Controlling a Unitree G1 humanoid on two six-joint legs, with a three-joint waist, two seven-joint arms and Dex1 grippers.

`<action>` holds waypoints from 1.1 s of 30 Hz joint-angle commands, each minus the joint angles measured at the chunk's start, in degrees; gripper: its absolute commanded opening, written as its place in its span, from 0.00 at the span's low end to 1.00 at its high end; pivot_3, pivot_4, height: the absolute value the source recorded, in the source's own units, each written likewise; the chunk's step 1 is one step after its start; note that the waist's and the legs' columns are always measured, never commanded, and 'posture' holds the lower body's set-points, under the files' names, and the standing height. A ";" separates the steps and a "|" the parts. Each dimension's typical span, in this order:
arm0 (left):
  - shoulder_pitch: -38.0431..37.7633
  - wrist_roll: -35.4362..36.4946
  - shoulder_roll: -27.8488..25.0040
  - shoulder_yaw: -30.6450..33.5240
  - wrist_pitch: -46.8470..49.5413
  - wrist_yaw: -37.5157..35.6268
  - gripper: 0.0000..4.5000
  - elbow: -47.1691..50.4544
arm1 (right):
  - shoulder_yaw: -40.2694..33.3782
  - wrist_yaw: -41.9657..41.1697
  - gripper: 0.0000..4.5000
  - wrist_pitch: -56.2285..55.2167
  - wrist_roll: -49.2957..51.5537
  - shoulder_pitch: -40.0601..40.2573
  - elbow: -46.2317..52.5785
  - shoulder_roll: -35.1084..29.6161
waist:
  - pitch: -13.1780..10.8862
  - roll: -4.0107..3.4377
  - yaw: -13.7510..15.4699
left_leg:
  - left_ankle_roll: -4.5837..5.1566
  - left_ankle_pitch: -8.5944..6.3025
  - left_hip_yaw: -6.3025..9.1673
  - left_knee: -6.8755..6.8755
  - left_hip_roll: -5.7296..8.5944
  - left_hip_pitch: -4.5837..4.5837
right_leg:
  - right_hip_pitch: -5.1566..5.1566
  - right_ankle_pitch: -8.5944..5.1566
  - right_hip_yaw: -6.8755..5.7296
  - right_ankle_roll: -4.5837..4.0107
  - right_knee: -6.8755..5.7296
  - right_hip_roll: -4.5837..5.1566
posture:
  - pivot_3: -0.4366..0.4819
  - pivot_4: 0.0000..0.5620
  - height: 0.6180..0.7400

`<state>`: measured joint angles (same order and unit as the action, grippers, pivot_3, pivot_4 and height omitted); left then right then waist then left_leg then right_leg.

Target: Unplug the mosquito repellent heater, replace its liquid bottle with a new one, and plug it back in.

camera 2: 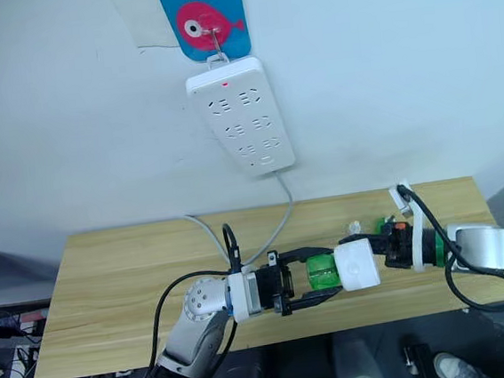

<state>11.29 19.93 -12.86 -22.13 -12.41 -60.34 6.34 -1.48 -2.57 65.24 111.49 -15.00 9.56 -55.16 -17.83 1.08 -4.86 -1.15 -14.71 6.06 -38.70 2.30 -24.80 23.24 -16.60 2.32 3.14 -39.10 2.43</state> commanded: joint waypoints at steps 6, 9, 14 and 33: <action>0.09 1.38 1.02 1.75 4.14 3.91 0.51 1.10 | -3.28 -7.46 0.01 2.39 1.51 4.28 7.86 -2.12 | 0.00 0.00 0.04 | 0.00 0.00 0.01 0.00 0.00 0.00 | 0.00 0.00 -0.01 0.00 0.01 -0.01 | 0.32 0.54 1.00; 0.84 0.97 1.47 1.95 4.05 4.26 0.51 0.46 | -3.37 -9.18 0.01 2.23 1.51 5.77 8.97 -3.15 | 0.00 0.00 0.08 | 0.00 0.00 0.00 -0.02 0.01 0.00 | -0.01 0.00 -0.02 0.00 0.02 -0.01 | 0.32 0.54 1.00; 0.81 0.51 1.28 2.07 3.55 3.86 0.51 0.17 | -3.84 -12.88 0.01 1.34 1.51 8.67 12.05 -5.05 | 0.00 0.00 0.08 | 0.00 0.00 -0.01 -0.01 0.00 0.00 | -0.01 0.00 -0.04 0.00 0.01 -0.05 | 0.32 0.53 1.00; 0.35 -0.83 0.42 0.85 2.15 3.51 0.51 -0.38 | -2.23 -25.66 0.01 -0.60 1.51 8.88 15.08 -11.02 | 0.00 0.01 0.08 | 0.01 -0.01 -0.03 -0.04 0.00 0.00 | -0.02 0.01 -0.06 0.01 0.01 -0.06 | 0.31 0.54 1.00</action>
<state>11.99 21.68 -12.22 -21.08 -11.80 -58.85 8.30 -4.15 -25.00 64.14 109.11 -5.97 16.78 -66.42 -17.83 1.08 -4.77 -1.14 -14.72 6.03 -38.74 2.30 -24.80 23.22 -16.60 2.27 3.15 -39.09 2.37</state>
